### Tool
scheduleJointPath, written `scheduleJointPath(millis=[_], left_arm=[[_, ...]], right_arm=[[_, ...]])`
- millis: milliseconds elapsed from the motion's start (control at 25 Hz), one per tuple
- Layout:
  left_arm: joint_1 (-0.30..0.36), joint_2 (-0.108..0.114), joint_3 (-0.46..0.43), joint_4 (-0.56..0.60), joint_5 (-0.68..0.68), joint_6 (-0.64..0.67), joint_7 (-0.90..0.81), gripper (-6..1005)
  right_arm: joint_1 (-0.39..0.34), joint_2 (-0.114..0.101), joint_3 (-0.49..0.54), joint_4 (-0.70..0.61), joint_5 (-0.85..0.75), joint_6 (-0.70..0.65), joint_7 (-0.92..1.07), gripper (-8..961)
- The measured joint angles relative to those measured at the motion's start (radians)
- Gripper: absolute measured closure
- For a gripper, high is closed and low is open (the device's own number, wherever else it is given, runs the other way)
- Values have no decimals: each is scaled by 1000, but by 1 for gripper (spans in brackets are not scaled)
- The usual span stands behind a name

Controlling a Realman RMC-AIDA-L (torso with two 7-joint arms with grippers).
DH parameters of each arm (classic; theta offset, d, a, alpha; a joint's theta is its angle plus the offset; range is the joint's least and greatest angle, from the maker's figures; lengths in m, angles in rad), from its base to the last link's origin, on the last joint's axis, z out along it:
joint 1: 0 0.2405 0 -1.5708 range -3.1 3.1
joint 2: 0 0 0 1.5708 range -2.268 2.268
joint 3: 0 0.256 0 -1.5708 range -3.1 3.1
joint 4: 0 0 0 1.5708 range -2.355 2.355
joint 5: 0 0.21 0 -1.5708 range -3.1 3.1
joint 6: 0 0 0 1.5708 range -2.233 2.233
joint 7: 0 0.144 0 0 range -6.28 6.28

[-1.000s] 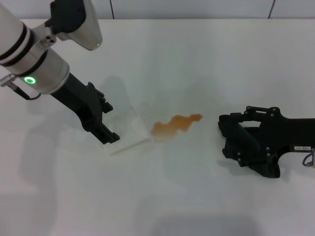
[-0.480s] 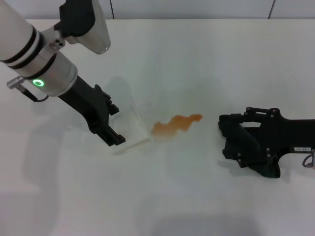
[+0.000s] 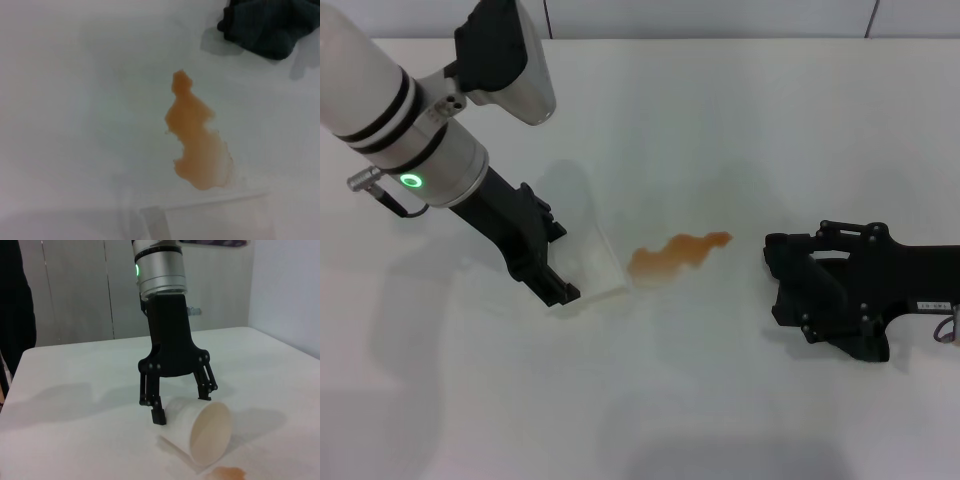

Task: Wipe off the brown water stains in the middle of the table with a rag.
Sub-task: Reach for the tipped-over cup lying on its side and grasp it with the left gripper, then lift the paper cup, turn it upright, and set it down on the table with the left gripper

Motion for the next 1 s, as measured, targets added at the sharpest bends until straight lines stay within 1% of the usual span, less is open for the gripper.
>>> scheduleJointPath(millis=[360, 1000], left_arm=[[-2, 0, 2, -20, -1, -16, 0, 140], [1, 0, 14, -19, -12, -26, -2, 143]], right_arm=[[0, 0, 0, 0, 0, 6, -2, 97], [-2, 0, 0, 2, 0, 6, -2, 96]])
